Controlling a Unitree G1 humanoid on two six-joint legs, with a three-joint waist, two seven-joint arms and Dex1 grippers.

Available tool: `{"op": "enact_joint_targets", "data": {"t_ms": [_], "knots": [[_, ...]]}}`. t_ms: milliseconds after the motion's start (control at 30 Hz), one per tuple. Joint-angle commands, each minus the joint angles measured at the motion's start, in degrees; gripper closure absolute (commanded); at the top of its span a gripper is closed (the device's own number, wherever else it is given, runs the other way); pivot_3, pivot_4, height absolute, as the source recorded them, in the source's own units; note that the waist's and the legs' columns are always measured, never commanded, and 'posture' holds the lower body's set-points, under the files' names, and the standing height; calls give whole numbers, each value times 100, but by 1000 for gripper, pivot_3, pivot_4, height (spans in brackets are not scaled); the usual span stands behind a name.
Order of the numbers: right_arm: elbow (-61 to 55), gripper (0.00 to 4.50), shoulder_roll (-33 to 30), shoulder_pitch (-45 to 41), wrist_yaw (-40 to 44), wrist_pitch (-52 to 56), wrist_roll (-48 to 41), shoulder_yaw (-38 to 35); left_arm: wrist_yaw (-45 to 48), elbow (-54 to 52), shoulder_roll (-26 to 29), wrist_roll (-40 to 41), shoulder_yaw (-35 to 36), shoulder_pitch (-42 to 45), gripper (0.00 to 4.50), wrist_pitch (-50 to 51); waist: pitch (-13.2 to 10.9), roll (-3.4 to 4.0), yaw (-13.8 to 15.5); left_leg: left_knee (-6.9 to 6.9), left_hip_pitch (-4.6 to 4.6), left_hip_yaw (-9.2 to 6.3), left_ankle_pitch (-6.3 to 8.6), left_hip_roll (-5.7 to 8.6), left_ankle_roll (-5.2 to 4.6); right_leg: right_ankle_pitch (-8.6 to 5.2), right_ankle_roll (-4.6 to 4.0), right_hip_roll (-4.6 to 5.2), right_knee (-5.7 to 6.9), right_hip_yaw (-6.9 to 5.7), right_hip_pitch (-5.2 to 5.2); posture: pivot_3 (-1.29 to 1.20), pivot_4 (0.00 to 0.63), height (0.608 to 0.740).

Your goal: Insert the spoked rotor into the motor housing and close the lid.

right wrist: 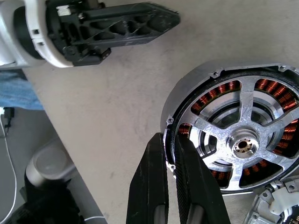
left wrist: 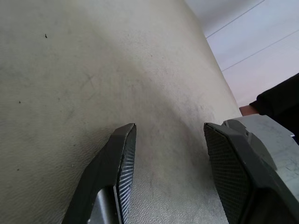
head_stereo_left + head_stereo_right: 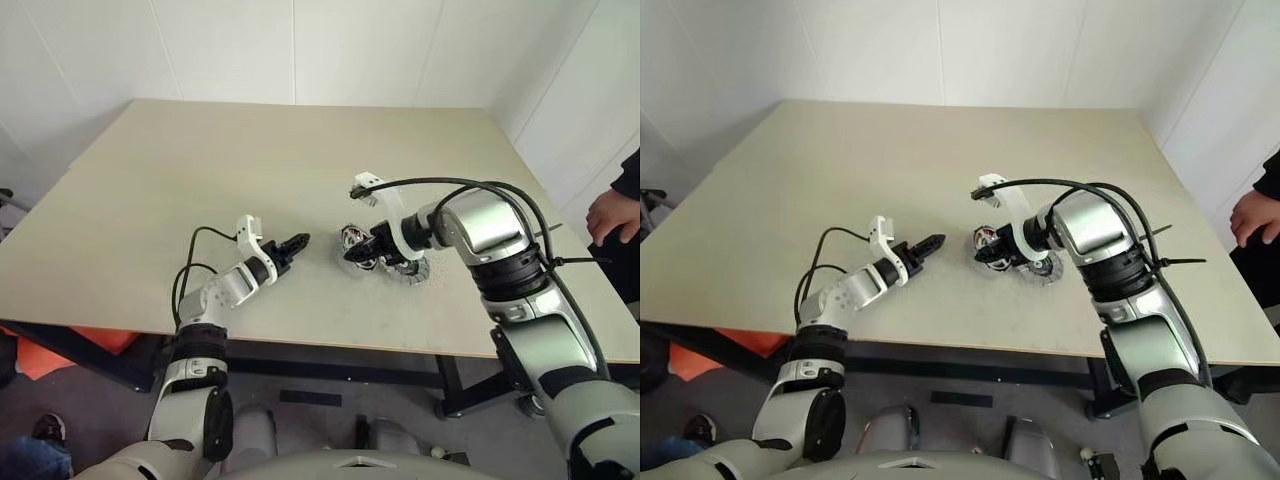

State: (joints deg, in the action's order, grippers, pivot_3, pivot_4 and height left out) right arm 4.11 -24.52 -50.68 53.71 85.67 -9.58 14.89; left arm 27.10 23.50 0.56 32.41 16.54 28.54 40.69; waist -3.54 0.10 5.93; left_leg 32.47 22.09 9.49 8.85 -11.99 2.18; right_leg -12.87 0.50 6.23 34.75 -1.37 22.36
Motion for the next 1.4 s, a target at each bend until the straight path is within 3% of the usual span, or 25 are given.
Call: {"op": "enact_joint_targets", "data": {"t_ms": [33, 167, 333, 533, 700, 867, 967, 1233, 1267, 1400], "knots": [[50, 4466, 127, -77, -406, -76, -150, -196, -142, -118, 97, 28, 30, -115, 2050, 38, 0, 0, -5, -5, -1, 0, -3, 0, 5, 0, 0, -2, 0, 0, 2, 0, 0, 740], [94, 4466, 238, 39, -647, -27, -371, -192, -183, -155, 124, 75, 25, -126, 2050, 37, 0, 0, -4, -21, -15, -2, -18, -3, 30, 0, 1, -6, 2, -1, -1, 0, 0, 740], [88, 2961, 314, 35, -921, -60, -558, -252, -198, -100, 187, 105, 30, -77, 2050, 16, 0, 0, -13, -21, -24, -3, -20, -3, 34, 1, 3, -6, 4, 1, -8, 0, 0, 740], [-212, 855, 277, -191, -1095, 146, -886, -501, -144, 159, 249, 72, -17, 95, 2050, -79, 0, 0, -8, -21, -25, -4, -23, -6, 39, 1, 3, -10, 8, 0, -7, 0, 0, 740], [-523, 855, 268, -258, -1266, -555, -989, -791, -88, 323, 274, 51, -59, 243, 2050, -127, 0, 0, 21, -20, -29, -5, -26, -5, 44, 2, 4, -10, 11, 1, -10, 0, 0, 740], [-714, 855, 297, 219, -1513, -1683, -827, -764, -16, 474, 311, 18, -108, 403, 2050, -153, 2, -3, 56, -20, -33, -6, -27, -4, 45, 2, 5, -8, 11, 0, -16, 0, 0, 740], [-900, 1455, 294, 757, -1606, -2348, -705, -564, 76, 633, 381, -29, -133, 538, 2050, -186, 3, -5, 114, -19, -33, -9, -27, -5, 45, 2, 4, -9, 10, -3, -19, 0, 0, 740], [-1006, 4276, 289, 1426, -1817, -3492, -264, -101, 300, 1077, 601, -169, -210, 843, 2050, -295, 3, -4, 119, -18, -29, -10, -27, -3, 44, 2, 5, -9, 11, -3, -14, 0, 0, 740], [-974, 4448, 308, 1440, -1835, -3537, -256, -107, 322, 1113, 616, -184, -224, 872, 2050, -303, 3, -4, 119, -16, -29, -10, -27, -3, 44, 2, 5, -9, 12, -3, -15, 0, 0, 740], [-625, 4448, 439, 1572, -1964, -3767, -196, -162, 364, 1187, 649, -214, -256, 962, 2050, -309, 3, -5, 120, -15, -29, -12, -27, -2, 44, 2, 4, -8, 12, -3, -19, 0, 0, 740]]}}
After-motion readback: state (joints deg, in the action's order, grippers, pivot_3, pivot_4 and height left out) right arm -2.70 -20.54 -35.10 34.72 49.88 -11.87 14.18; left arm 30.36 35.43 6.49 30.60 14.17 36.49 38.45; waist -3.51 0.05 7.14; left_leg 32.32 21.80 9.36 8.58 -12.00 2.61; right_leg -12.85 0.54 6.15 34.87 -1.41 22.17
